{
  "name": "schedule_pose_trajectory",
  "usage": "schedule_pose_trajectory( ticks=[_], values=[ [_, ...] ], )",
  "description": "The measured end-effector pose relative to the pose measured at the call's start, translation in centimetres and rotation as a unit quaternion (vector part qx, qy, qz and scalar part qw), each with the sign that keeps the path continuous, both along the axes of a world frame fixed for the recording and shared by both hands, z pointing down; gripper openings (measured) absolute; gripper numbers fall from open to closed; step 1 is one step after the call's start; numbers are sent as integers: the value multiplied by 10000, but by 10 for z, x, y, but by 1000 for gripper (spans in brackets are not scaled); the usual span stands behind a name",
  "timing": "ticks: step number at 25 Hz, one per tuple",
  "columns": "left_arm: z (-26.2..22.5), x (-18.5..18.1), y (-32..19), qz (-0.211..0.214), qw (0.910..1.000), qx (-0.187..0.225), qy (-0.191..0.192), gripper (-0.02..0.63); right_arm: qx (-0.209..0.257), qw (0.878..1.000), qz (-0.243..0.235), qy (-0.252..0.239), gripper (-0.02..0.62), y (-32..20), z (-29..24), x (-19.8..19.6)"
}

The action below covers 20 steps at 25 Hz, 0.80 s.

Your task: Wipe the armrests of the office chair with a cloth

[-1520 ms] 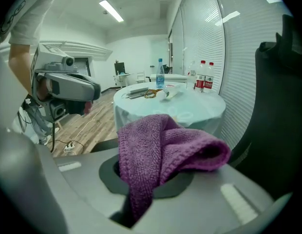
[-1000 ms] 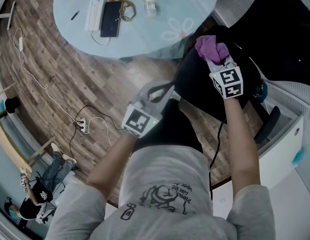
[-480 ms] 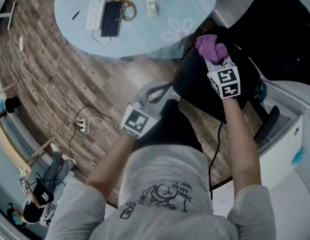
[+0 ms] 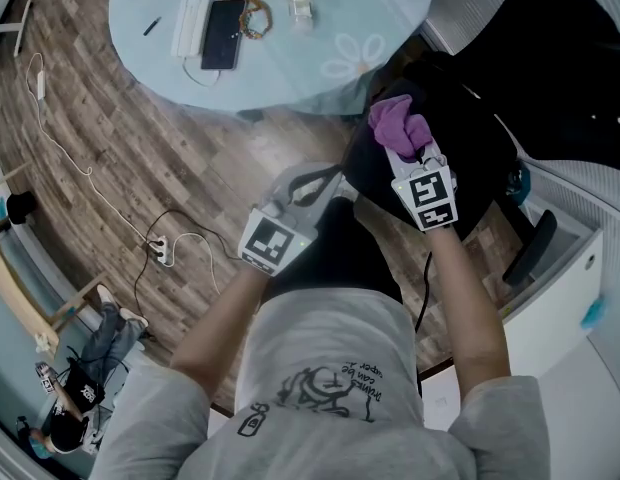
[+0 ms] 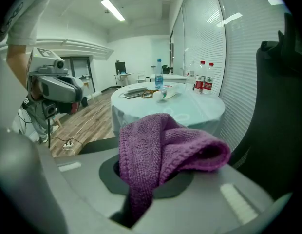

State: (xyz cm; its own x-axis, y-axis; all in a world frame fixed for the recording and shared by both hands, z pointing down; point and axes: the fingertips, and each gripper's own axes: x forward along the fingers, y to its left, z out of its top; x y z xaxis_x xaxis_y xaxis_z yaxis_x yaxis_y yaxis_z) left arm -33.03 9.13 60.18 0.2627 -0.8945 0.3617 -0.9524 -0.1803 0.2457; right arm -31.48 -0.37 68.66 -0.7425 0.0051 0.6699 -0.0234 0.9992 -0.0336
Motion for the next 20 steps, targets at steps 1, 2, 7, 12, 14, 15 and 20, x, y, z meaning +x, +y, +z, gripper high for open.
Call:
schedule_pose_trajectory(
  ticks=[1,2,7,12,14,15,20],
  values=[
    [0,0,0,-2,10000,-3,-3,2,-18,10000,-45,-8,40,7,-1,2],
    [0,0,0,-1,10000,-4,-9,2,-40,10000,-89,-17,40,15,-1,3],
    [0,1,0,0,10000,10,-11,2,-184,9994,-304,-49,40,56,-4,12],
    [0,3,-2,3,10000,27,-12,2,-281,9983,-501,-83,40,93,-5,22],
    [0,3,-2,11,10000,27,-15,2,-263,9978,-599,-78,40,103,-7,25],
    [0,3,-2,14,10000,26,-12,2,-269,9976,-639,-72,40,107,-7,26],
    [1,3,-2,23,10000,9,-4,2,-278,9959,-858,-43,41,110,-7,26]
  ],
)
